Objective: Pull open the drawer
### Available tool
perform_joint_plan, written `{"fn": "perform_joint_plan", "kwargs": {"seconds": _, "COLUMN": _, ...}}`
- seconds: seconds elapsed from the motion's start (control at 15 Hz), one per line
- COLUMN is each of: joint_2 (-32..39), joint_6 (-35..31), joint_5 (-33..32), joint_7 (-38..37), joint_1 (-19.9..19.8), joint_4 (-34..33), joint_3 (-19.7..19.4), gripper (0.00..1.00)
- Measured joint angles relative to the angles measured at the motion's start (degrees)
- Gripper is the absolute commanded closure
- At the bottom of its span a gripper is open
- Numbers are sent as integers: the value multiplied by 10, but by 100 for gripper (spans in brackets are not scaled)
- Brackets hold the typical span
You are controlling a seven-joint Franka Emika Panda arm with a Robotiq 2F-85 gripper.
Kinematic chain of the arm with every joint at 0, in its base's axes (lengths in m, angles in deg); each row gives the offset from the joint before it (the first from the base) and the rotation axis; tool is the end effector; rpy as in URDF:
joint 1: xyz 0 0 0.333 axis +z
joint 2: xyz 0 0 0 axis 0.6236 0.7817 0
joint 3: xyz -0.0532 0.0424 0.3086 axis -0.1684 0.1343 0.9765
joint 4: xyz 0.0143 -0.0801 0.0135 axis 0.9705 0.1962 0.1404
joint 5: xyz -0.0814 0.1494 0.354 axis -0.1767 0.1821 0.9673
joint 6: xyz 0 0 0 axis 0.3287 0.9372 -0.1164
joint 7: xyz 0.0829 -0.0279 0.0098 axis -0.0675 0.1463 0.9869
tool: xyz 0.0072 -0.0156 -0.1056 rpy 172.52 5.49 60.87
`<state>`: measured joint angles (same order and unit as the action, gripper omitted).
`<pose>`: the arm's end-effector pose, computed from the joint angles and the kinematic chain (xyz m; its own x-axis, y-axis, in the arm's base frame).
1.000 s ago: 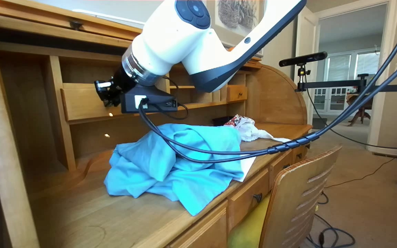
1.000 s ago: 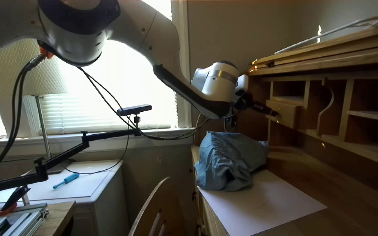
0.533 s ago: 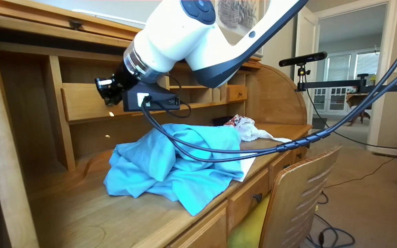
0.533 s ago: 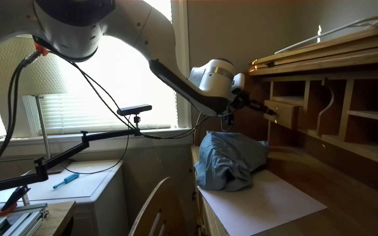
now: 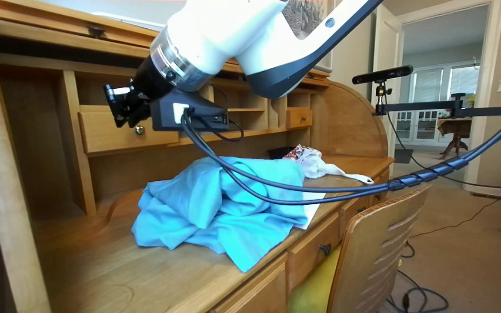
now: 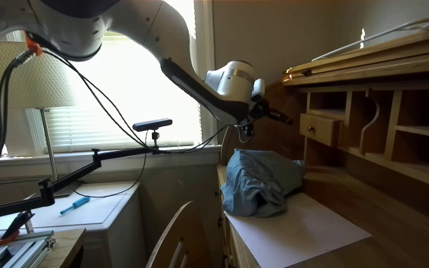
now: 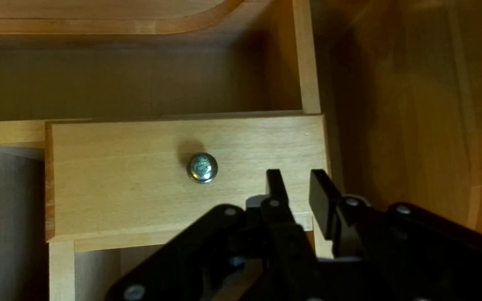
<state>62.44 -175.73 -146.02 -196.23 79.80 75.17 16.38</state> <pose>0.6751 0.3773 0.2925 0.4181 -0.0609 0.9064 0.0219 -0.9968 -0.0770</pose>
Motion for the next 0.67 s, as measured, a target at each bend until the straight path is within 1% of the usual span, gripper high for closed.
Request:
{"fn": "perform_joint_plan", "kwargs": {"seconds": 0.07, "joint_2": -1, "joint_6": 2, "joint_5": 0, "joint_7": -1, "joint_1": 3, "joint_4": 4, "joint_3": -3, "gripper": 52}}
{"fn": "perform_joint_plan", "kwargs": {"seconds": 0.13, "joint_2": -5, "joint_6": 8, "joint_5": 0, "joint_7": -1, "joint_1": 7, "joint_4": 12, "joint_3": -5, "gripper": 50}}
{"fn": "perform_joint_plan", "kwargs": {"seconds": 0.27, "joint_2": -19, "joint_6": 21, "joint_5": 0, "joint_7": 0, "joint_1": 15, "joint_4": 32, "joint_3": -7, "gripper": 38}}
{"fn": "perform_joint_plan", "kwargs": {"seconds": 0.47, "joint_2": -43, "joint_6": 48, "joint_5": 2, "joint_7": 2, "joint_1": 26, "joint_4": 59, "joint_3": -9, "gripper": 16}}
{"fn": "perform_joint_plan", "kwargs": {"seconds": 0.6, "joint_2": -55, "joint_6": 74, "joint_5": 7, "joint_7": 6, "joint_1": 32, "joint_4": 76, "joint_3": -9, "gripper": 3}}
{"fn": "perform_joint_plan", "kwargs": {"seconds": 0.67, "joint_2": -59, "joint_6": 88, "joint_5": 9, "joint_7": 6, "joint_1": 35, "joint_4": 82, "joint_3": -9, "gripper": 0}}
